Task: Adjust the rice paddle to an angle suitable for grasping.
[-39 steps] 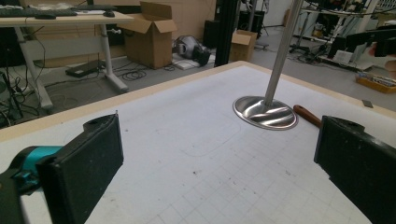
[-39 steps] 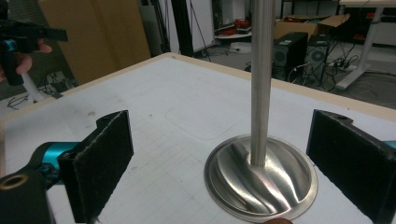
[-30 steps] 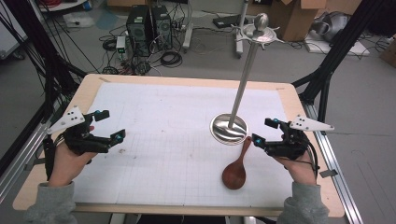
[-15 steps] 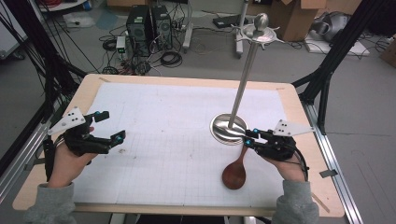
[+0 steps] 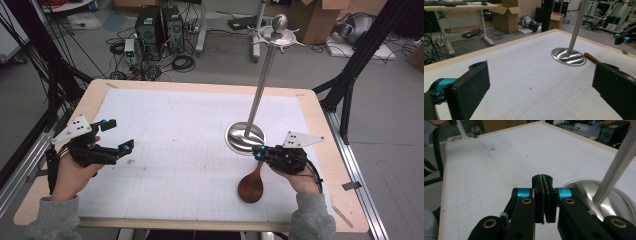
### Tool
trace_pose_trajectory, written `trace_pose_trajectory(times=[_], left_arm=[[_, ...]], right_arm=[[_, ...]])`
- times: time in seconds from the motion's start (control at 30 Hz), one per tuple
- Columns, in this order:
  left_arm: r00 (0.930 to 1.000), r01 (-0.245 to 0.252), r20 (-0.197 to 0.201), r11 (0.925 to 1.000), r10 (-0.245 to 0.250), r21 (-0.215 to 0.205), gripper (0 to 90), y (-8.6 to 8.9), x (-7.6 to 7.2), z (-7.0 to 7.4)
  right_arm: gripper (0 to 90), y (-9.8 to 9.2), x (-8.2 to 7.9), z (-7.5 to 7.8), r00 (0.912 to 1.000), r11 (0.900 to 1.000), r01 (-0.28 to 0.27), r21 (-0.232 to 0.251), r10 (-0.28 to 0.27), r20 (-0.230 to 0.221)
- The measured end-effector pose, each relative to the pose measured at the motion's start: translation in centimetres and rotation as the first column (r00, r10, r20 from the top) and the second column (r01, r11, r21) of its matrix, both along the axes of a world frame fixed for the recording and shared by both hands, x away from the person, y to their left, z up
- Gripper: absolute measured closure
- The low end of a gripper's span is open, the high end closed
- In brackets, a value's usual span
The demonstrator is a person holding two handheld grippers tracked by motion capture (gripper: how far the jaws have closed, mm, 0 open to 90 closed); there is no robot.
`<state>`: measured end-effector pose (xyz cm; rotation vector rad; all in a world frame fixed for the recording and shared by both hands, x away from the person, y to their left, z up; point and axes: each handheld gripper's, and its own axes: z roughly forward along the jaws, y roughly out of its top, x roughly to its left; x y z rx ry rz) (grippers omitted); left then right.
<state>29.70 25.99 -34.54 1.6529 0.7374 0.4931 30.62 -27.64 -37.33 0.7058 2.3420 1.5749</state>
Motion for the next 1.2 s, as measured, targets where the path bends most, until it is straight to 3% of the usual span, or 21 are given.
trace_pose_trajectory(times=[0.43,0.6,1.0,1.2], left_arm=[[1.0000,0.007,-0.007,1.0000,-0.007,0.005,1.8,-0.2,0.0,-0.2],[0.9999,0.011,-0.008,0.9999,-0.011,0.006,1.8,-0.2,0.1,-0.2],[0.9997,0.011,-0.020,0.9998,-0.011,0.014,1.8,-0.3,0.2,-0.5],[0.9997,0.011,-0.021,0.9998,-0.011,0.015,1.8,-0.4,0.3,-0.5]], right_arm=[[89.1,0.9,0.2,-0.8,0.9993,0.999,-0.031,-0.041,0.030,-0.022],[89.2,1.7,0.3,-1.3,0.9985,0.995,-0.046,-0.089,0.044,-0.032],[89.2,2.9,0.7,-2.7,0.9904,0.985,-0.092,-0.145,0.075,-0.116],[89.2,3.9,0.8,-3.4,0.9855,0.975,-0.117,-0.188,0.091,-0.144]])
